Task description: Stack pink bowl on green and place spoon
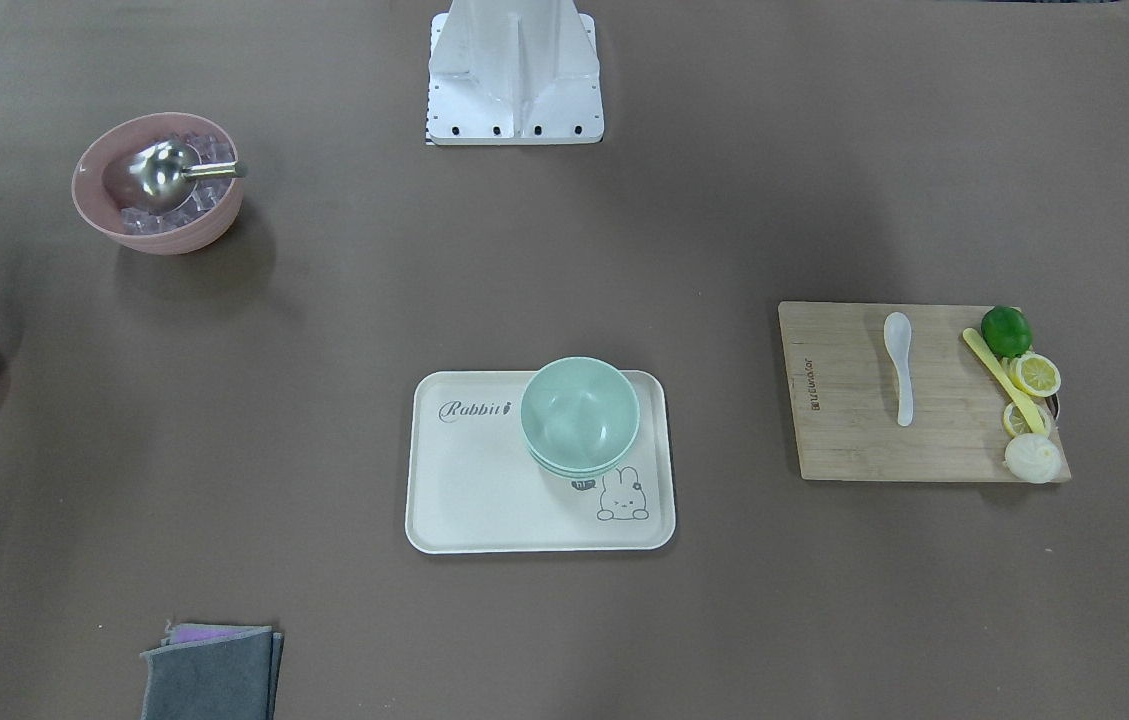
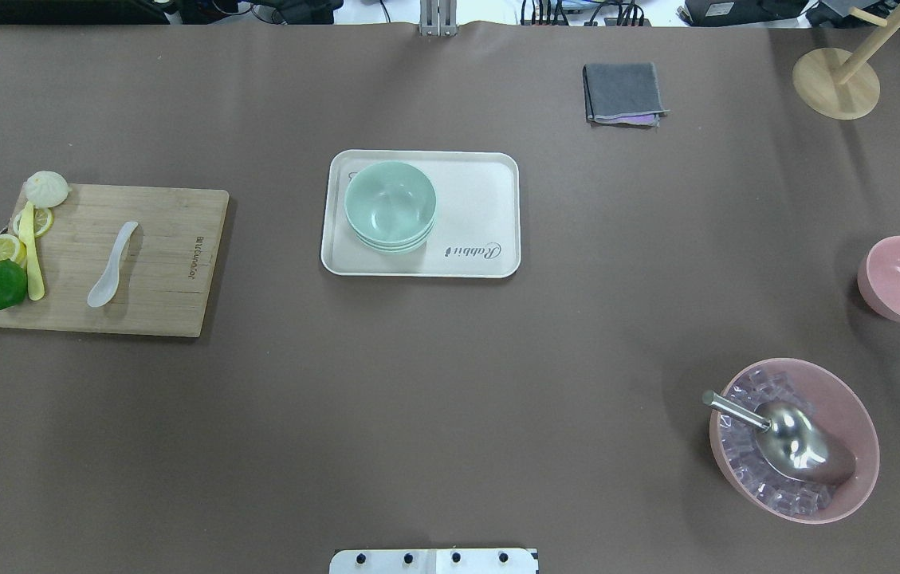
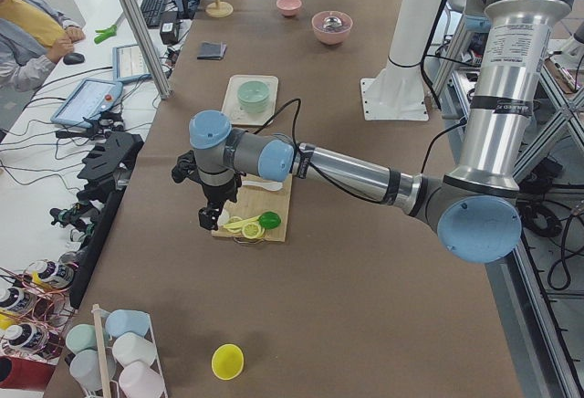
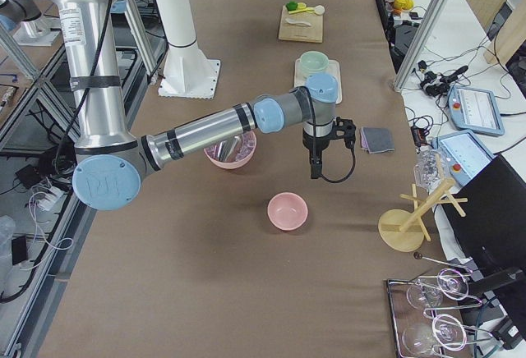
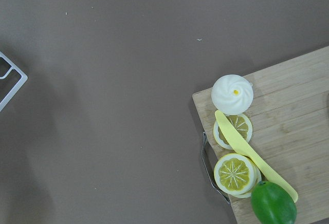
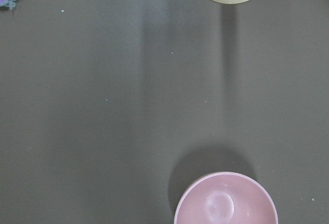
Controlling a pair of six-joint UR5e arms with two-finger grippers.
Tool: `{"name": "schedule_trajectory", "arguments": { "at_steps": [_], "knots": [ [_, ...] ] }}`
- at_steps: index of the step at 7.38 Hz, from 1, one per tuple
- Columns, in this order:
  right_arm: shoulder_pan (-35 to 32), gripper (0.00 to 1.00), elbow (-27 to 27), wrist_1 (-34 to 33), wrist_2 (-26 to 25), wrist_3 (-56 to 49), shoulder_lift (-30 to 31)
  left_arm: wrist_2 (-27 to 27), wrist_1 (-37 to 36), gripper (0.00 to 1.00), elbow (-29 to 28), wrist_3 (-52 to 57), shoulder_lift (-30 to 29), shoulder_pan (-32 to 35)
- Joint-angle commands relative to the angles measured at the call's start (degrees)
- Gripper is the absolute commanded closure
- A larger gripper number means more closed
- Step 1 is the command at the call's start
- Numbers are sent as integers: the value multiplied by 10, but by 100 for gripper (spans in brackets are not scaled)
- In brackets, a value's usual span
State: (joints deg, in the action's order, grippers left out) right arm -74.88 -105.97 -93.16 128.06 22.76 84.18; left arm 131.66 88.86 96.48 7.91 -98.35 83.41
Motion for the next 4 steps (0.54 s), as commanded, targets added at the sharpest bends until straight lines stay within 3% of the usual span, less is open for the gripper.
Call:
{"name": "schedule_trajectory", "arguments": {
  "at_steps": [1,4],
  "knots": [
    [0,0,0,0,0,0,0,-1,0,1,-1,3,-3,-1],
    [0,0,-6,1,-1,1,0,-5,31,1,-2,26,25,0]
  ]
}}
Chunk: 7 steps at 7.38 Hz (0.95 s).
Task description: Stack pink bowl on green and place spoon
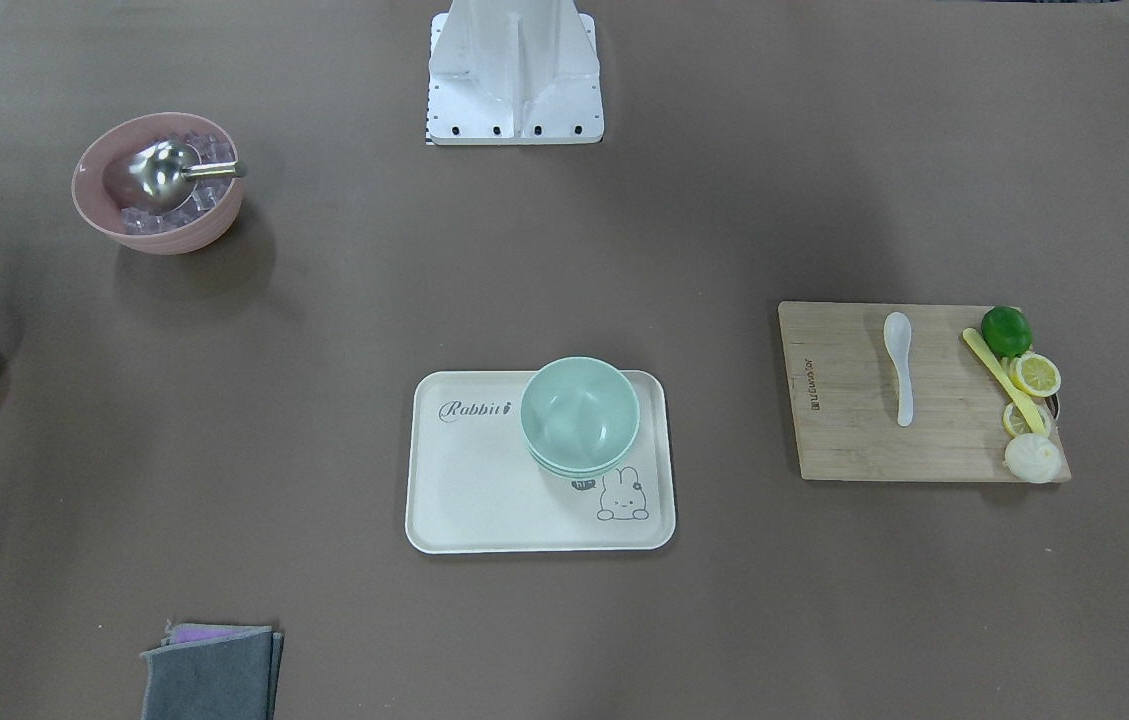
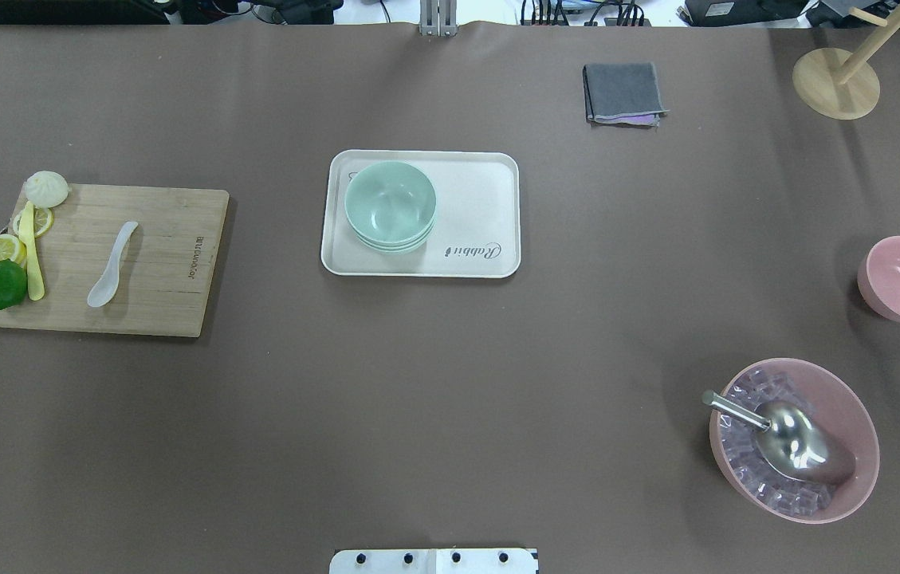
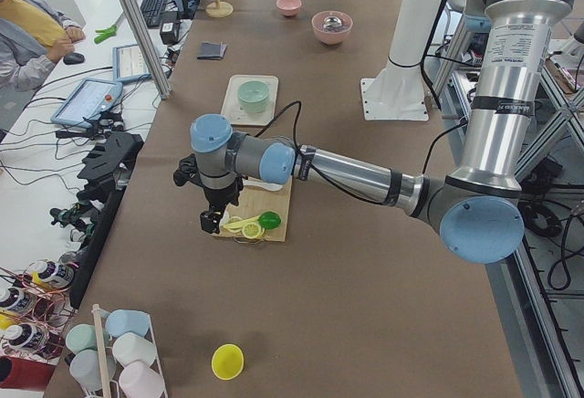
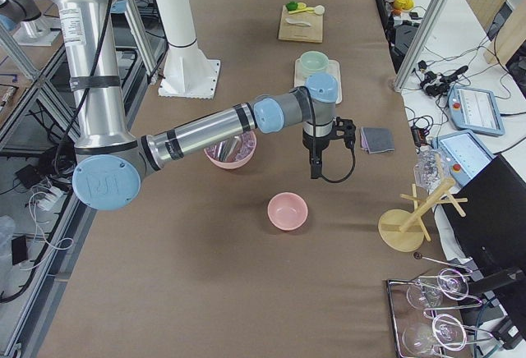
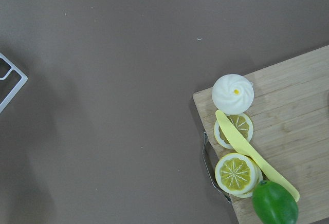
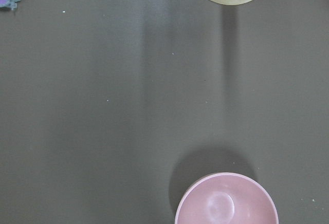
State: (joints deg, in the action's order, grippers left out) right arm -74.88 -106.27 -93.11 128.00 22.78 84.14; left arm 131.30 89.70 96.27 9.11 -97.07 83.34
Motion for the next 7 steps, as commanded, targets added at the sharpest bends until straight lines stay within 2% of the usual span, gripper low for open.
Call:
{"name": "schedule_trajectory", "arguments": {
  "at_steps": [1,4,5,6,7],
  "knots": [
    [0,0,1,0,0,-2,-1,4,48,1,-1,25,34,1],
    [6,0,0,1,-2,0,-8,6,48,1,9,13,36,2],
    [6,0,-5,0,-2,5,-13,39,42,1,16,-26,38,3],
    [8,0,-7,1,-1,6,-16,96,46,1,22,-110,45,3],
    [11,0,2,1,-2,4,-21,94,50,1,23,-169,40,2]
  ]
}}
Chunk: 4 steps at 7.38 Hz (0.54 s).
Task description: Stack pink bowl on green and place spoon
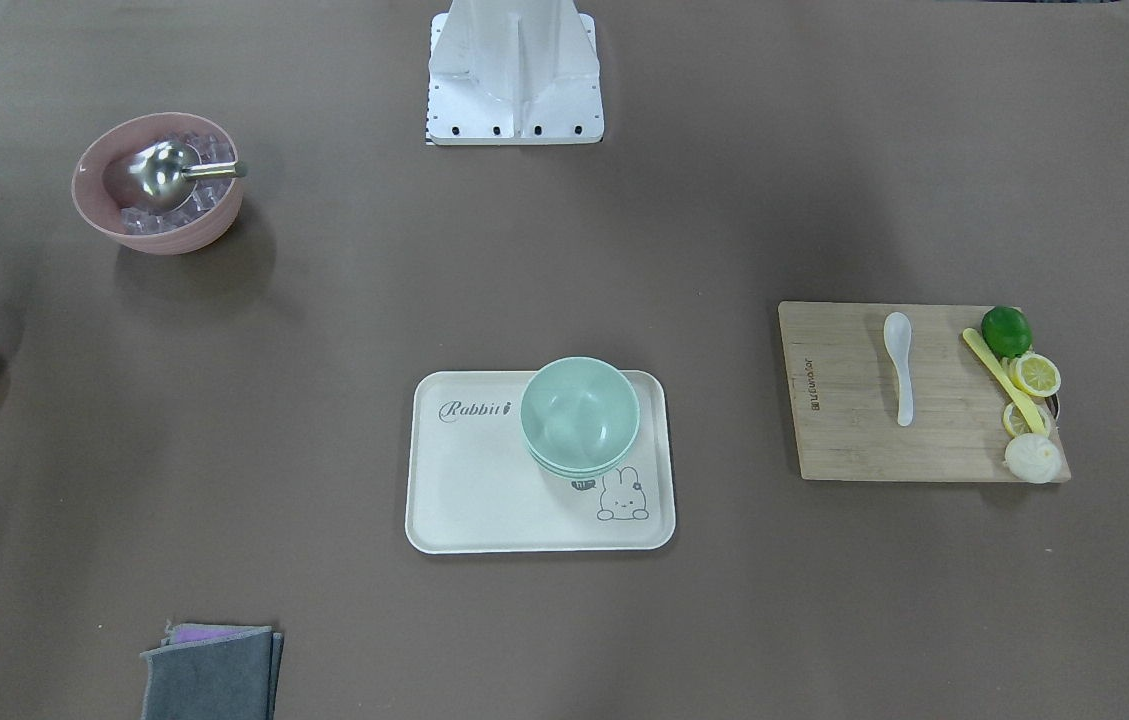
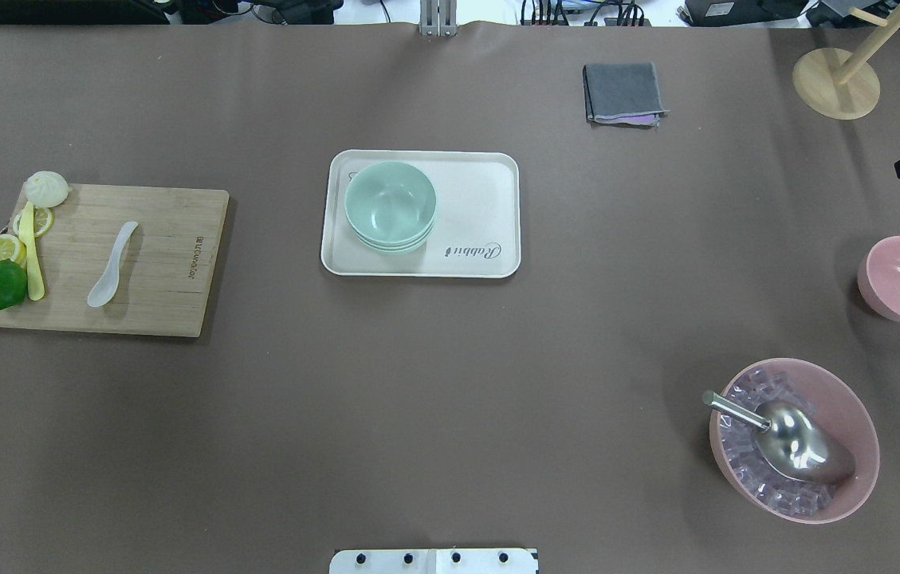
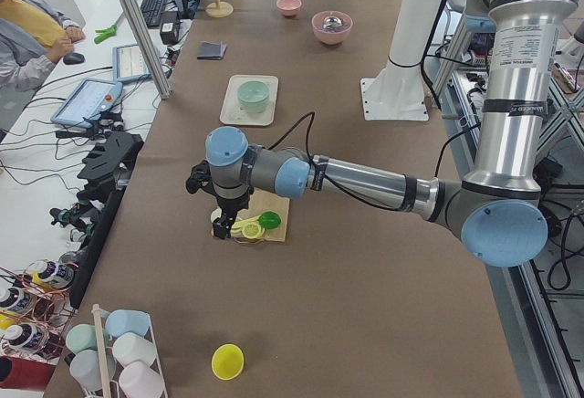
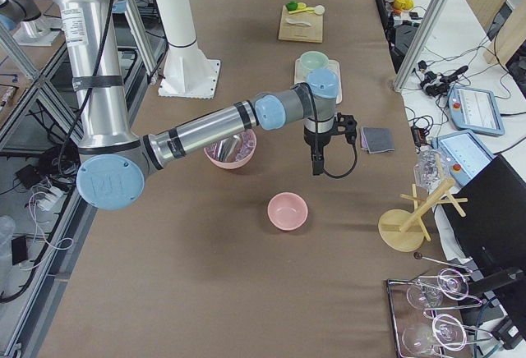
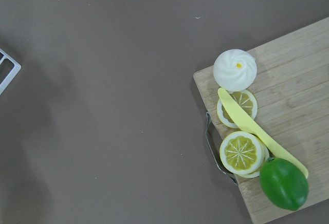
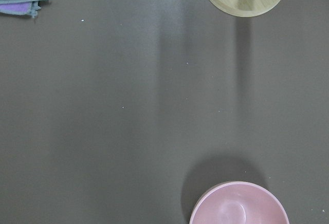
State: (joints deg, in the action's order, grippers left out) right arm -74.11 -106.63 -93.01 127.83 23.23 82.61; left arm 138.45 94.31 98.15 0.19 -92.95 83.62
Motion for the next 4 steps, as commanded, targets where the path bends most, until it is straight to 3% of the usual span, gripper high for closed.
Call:
{"name": "schedule_trajectory", "arguments": {
  "at_steps": [1,4],
  "knots": [
    [5,0,5,0,0,0,-8,23,6,1,6,-84,0,0],
    [10,0,2,-1,2,-2,-4,23,5,2,13,-131,-5,-1]
  ]
}}
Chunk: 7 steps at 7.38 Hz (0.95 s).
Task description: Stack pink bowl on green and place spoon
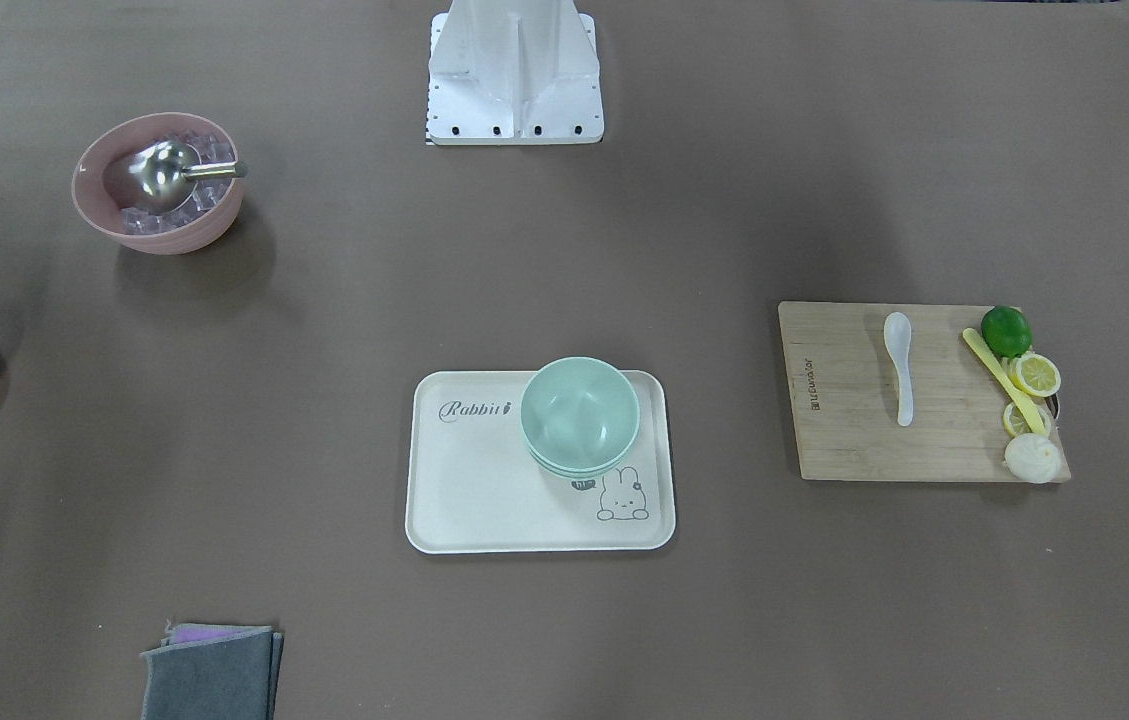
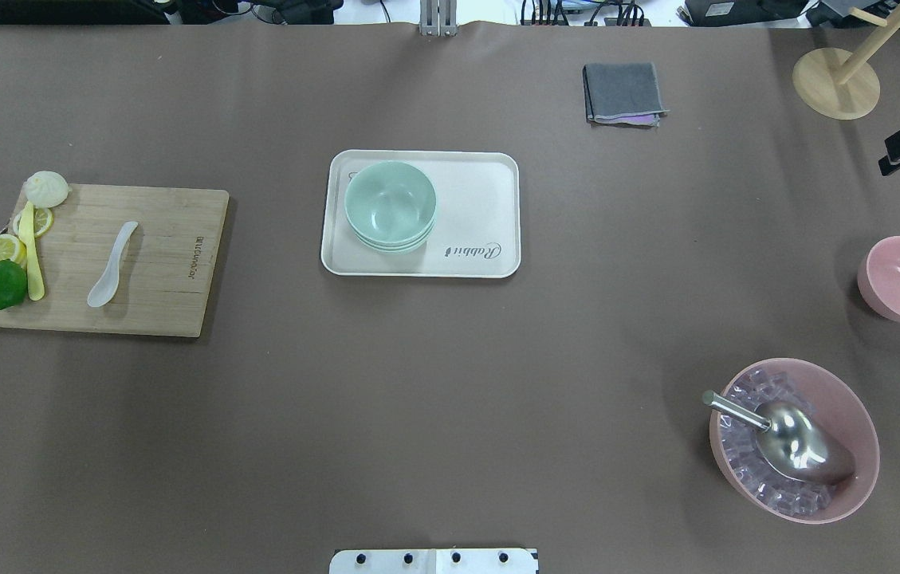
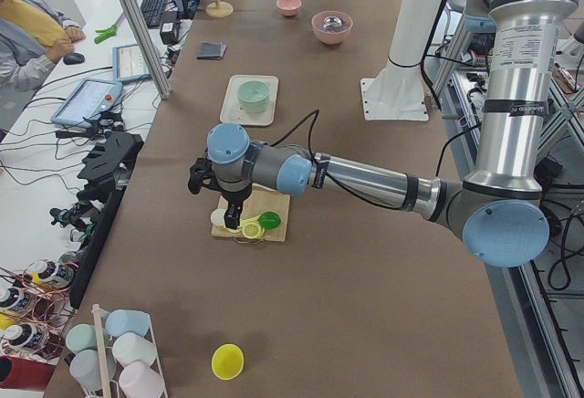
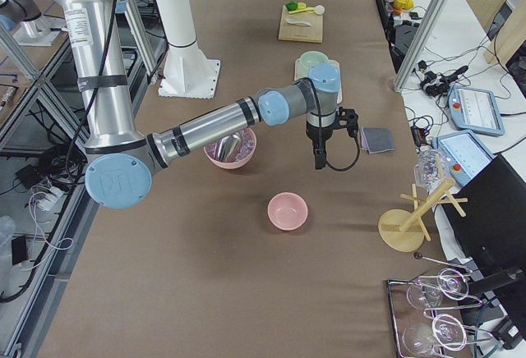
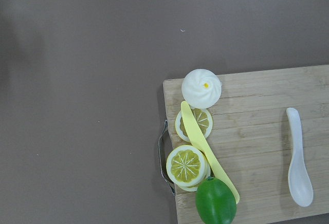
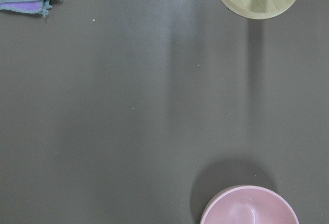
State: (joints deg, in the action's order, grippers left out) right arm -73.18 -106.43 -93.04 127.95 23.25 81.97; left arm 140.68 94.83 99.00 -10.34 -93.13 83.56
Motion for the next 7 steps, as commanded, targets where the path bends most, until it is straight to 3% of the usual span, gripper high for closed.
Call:
{"name": "schedule_trajectory", "arguments": {
  "at_steps": [1,6,7],
  "knots": [
    [1,0,0,0,1,-7,7,0,1,2,7,-27,-4,-1],
    [-4,0,11,6,-2,-88,71,0,20,2,1,-28,-4,-22],
    [-4,0,45,42,-1,-88,85,-8,20,2,1,-28,-4,-23]
  ]
}}
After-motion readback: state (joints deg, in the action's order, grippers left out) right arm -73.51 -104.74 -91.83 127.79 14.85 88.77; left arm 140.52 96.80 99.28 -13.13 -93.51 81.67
